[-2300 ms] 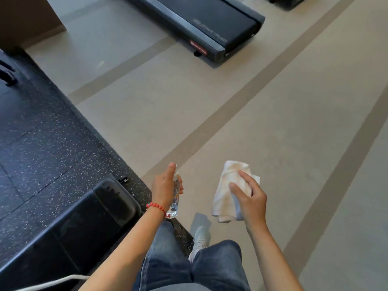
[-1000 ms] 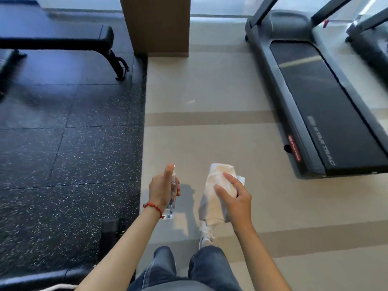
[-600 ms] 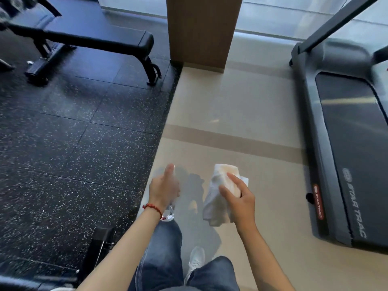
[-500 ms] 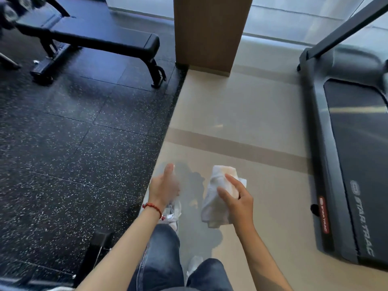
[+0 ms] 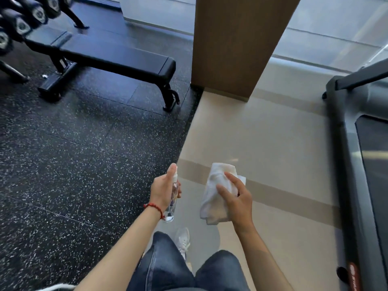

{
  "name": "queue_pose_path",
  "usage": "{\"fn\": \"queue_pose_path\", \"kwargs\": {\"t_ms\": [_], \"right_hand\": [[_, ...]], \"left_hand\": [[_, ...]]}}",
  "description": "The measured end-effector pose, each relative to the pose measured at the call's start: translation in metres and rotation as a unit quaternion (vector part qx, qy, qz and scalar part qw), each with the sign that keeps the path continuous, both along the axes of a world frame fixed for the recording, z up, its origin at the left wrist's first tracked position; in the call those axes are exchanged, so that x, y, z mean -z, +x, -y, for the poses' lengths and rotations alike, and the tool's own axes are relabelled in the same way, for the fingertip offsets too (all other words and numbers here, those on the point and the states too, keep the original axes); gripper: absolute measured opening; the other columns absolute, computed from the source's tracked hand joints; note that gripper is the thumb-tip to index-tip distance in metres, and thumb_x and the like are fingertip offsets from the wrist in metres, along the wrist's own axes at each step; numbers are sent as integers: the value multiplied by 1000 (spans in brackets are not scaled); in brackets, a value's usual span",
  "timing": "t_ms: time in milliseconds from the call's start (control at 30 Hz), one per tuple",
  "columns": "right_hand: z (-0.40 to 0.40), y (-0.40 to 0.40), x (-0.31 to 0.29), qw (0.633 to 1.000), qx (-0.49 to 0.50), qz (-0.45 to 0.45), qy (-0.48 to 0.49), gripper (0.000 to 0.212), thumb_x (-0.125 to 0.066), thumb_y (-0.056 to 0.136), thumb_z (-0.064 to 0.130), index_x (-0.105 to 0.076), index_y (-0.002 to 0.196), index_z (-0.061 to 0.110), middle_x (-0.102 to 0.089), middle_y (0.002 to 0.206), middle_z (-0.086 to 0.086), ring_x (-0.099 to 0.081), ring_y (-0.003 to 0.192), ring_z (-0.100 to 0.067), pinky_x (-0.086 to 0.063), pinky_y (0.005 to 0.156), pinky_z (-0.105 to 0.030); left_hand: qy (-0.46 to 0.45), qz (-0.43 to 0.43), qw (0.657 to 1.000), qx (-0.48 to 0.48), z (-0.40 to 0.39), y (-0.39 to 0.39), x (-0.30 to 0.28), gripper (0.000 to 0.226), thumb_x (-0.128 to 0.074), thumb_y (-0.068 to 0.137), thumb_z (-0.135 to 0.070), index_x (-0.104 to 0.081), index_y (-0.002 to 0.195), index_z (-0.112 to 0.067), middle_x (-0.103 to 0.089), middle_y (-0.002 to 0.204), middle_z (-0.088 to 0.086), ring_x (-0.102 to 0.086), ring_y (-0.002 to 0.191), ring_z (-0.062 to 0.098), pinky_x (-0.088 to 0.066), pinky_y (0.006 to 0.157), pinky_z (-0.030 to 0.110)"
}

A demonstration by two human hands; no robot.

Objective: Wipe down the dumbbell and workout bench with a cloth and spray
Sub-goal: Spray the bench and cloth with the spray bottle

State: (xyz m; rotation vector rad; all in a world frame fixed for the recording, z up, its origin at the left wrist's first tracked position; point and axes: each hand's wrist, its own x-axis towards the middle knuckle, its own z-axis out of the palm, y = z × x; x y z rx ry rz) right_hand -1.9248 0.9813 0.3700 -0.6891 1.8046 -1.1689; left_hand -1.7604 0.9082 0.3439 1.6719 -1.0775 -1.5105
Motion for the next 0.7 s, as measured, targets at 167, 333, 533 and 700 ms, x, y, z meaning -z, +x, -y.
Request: {"fn": "queue_pose_path", "kwargs": {"t_ms": [167, 333, 533, 700], "right_hand": [[87, -7, -5, 1000, -21, 2, 2, 33, -70, 79, 16, -62, 107, 32, -58, 106, 8, -55, 93, -8, -45, 74, -16], [175, -23, 4, 998, -52, -26, 11, 33, -70, 79, 15, -62, 107, 30, -56, 108, 6, -52, 97, -11, -39, 81, -22], [296, -50, 5, 996, -86, -19, -7, 34, -69, 80, 13, -63, 112, 23, -56, 110, 6, -52, 99, -11, -40, 85, -23], [395, -69, -8, 993, -118, -17, -18, 34, -69, 80, 11, -62, 110, 24, -54, 104, 15, -51, 101, -11, -41, 91, -27]], "left_hand": [[13, -15, 999, -33, 78, -3, 2, 59, -41, 94, -50, -59, 60, -5, -58, 51, 7, -55, 45, 18, -46, 56, 27], [20, -9, 997, -76, 156, -13, 11, 62, -42, 93, -52, -63, 63, -2, -61, 53, 9, -56, 45, 17, -48, 60, 29], [16, -6, 993, -121, 266, -34, 9, 69, -44, 79, -68, -65, 58, -5, -64, 50, 8, -60, 49, 21, -52, 73, 38], [9, 1, 989, -149, 351, -51, -4, 71, -43, 81, -66, -63, 53, -5, -66, 53, 9, -61, 54, 23, -52, 71, 36]]}}
